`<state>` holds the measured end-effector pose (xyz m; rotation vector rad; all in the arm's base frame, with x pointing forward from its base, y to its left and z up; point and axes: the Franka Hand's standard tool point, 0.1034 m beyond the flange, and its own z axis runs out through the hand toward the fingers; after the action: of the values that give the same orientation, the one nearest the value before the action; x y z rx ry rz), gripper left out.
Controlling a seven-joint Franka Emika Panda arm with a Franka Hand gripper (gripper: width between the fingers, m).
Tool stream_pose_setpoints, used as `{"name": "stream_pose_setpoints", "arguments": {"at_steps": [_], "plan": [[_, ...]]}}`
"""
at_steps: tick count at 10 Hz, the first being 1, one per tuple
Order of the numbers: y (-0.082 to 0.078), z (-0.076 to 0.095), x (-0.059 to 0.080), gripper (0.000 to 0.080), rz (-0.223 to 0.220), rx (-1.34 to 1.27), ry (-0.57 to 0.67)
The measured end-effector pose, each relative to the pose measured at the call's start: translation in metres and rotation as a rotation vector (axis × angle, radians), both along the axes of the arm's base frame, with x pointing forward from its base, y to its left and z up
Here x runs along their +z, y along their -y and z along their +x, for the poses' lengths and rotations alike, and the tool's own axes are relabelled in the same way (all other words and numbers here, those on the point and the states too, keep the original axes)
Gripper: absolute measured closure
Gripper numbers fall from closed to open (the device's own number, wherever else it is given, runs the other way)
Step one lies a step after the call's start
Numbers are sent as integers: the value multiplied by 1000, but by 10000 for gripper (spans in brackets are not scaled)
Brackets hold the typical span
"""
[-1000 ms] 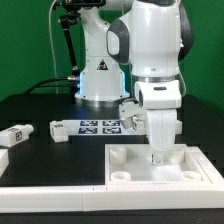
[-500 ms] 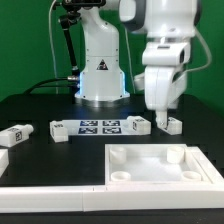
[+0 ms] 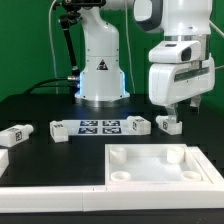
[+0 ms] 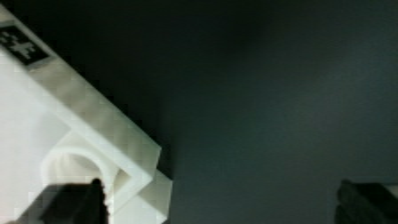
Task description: Assemble square table
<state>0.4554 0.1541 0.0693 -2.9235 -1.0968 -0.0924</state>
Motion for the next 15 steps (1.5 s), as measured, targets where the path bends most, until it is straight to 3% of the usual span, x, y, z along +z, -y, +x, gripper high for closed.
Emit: {"name": "stream_pose_setpoints", "arguments": {"at_steps": [1, 4, 6, 8, 10, 11, 12, 14, 15], "plan": [[-3, -3, -1, 151, 7, -89, -8], [-30, -41, -10, 151, 6, -207, -42], [-27, -37, -9, 151, -13, -205, -65], [-24, -47, -11, 151, -107, -197, -193], [-35, -73, -33, 151, -202, -164, -301], [-36, -89, -41, 151, -287, -154, -389], [-39, -91, -49, 151, -327, -144, -445], [-35, -91, -46, 151, -408, -145, -552], [-29, -100, -44, 151, -487, -138, -654]]}}
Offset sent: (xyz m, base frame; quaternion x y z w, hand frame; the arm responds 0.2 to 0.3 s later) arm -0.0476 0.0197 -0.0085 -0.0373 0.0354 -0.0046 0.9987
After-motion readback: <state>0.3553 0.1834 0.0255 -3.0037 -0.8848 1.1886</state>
